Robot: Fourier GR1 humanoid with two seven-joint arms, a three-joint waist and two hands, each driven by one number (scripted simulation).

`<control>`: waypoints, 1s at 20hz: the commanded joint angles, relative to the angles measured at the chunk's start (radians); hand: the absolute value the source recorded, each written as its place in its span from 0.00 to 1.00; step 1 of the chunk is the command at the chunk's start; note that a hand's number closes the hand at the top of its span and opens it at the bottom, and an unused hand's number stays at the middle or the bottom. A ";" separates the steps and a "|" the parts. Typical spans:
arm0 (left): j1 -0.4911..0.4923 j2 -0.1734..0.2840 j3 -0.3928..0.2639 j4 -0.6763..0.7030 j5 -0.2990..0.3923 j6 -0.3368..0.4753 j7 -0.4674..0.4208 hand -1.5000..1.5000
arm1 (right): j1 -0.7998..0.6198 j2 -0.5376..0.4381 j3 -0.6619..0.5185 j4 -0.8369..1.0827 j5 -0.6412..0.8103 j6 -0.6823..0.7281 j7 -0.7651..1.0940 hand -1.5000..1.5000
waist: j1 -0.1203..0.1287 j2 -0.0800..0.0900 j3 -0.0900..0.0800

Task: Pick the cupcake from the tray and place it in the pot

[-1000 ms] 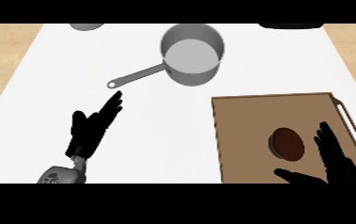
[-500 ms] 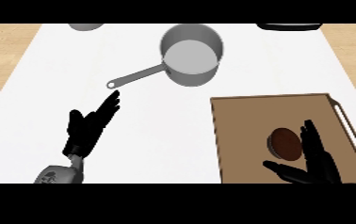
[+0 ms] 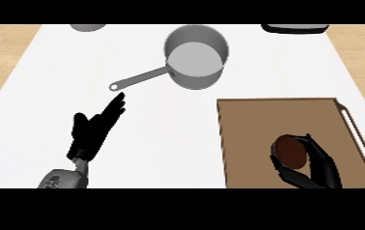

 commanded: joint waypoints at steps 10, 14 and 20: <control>-0.005 0.000 0.001 -0.020 -0.012 -0.002 0.019 0.50 | 0.049 0.128 0.253 0.090 -0.103 -0.316 -0.216 1.00 | 0.009 0.015 0.033; 0.026 0.001 0.004 0.001 -0.020 -0.001 -0.017 0.50 | 0.071 0.128 0.363 0.020 -0.059 -0.541 -0.244 1.00 | 0.006 0.016 0.030; 0.037 0.001 0.004 -0.024 -0.023 -0.003 -0.002 0.50 | 0.056 0.131 0.619 -0.118 0.111 -0.891 -0.069 1.00 | 0.011 0.015 0.027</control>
